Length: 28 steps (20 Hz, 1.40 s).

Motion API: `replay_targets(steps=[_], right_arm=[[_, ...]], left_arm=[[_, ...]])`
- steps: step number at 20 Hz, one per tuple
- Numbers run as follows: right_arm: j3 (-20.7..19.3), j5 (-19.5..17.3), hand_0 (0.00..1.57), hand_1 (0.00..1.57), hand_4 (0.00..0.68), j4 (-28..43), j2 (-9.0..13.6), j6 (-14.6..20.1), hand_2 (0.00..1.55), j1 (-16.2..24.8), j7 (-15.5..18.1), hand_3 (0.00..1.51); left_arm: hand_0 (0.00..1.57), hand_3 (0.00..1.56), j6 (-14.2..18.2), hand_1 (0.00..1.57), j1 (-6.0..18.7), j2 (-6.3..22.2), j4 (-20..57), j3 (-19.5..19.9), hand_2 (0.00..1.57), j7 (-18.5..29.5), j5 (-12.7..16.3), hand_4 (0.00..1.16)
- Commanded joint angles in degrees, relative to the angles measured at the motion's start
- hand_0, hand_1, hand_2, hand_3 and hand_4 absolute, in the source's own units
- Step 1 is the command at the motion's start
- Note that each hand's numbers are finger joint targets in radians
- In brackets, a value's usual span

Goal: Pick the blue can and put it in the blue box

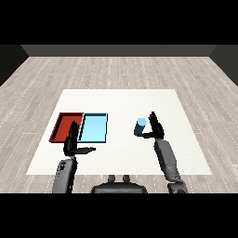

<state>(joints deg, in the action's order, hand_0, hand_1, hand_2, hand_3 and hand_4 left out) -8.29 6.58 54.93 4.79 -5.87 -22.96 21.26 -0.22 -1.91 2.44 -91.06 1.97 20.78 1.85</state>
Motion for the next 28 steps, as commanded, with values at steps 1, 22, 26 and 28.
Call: replay_targets(steps=[1,22,26,28], right_arm=[[-0.93,0.72,0.0,0.0,0.0,-2.63,0.86,0.76,0.0,-2.32,-0.69,0.0],[-5.0,4.62,0.0,0.0,0.0,-23.32,0.47,0.11,0.0,-14.32,4.29,0.0],[-4.1,3.97,0.0,0.0,0.0,-25.82,0.21,-0.97,0.0,-13.64,6.18,0.0],[-3.68,3.35,0.0,0.0,0.0,-28.13,-3.79,1.7,0.0,-15.16,8.93,0.0]], left_arm=[[0.0,0.0,1.44,0.0,1.51,-0.24,-0.95,-0.7,0.0,-2.16,-1.56,0.0],[0.0,0.0,0.7,0.0,0.15,-0.16,4.41,0.98,0.0,5.18,-1.95,0.0],[0.0,0.0,2.2,0.0,-0.72,-1.35,1.34,-0.6,0.0,3.28,-3.09,0.0],[0.0,0.0,0.28,0.0,1.12,-0.31,2.07,0.74,0.0,1.91,-0.72,0.0]])
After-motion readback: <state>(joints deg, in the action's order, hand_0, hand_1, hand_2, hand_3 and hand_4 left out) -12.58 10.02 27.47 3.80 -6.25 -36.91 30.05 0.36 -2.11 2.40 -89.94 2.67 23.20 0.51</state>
